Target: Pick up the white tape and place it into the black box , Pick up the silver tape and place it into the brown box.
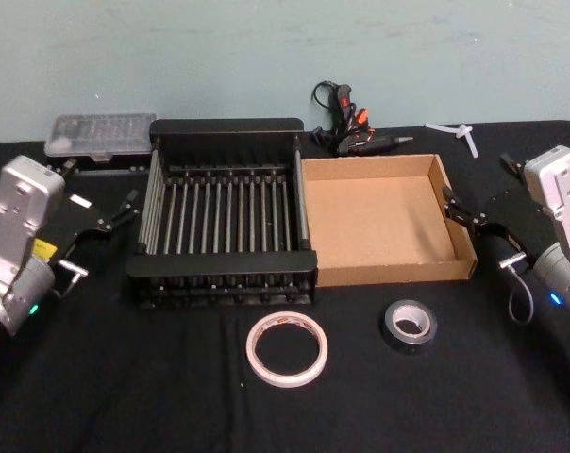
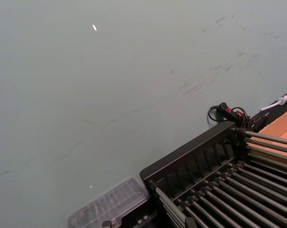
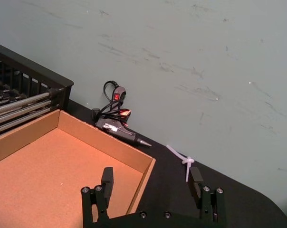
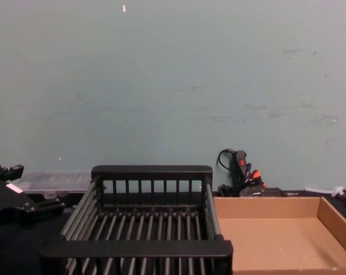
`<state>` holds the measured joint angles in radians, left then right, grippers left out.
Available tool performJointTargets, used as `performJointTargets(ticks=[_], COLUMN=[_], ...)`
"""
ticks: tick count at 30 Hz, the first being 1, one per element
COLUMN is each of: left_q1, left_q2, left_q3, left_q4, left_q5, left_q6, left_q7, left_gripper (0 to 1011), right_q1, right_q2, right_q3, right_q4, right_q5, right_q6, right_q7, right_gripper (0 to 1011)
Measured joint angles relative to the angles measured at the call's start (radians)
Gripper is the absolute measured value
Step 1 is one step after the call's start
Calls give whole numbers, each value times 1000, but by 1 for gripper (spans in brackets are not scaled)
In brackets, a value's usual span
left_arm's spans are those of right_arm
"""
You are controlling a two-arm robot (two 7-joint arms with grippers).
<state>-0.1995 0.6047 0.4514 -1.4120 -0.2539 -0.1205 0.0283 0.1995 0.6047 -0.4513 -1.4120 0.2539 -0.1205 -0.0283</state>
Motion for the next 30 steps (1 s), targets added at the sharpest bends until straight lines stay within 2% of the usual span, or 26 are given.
performJointTargets(ticks=[30], left_q1=[0], left_q2=[0], left_q3=[0], left_q4=[0], left_q5=[0], left_q6=[0], left_q7=[0], left_gripper=[1001], right_q1=[0], right_q2=[0], right_q3=[0], right_q4=[0], right_q5=[0], right_q6=[0], right_q7=[0], right_gripper=[1002])
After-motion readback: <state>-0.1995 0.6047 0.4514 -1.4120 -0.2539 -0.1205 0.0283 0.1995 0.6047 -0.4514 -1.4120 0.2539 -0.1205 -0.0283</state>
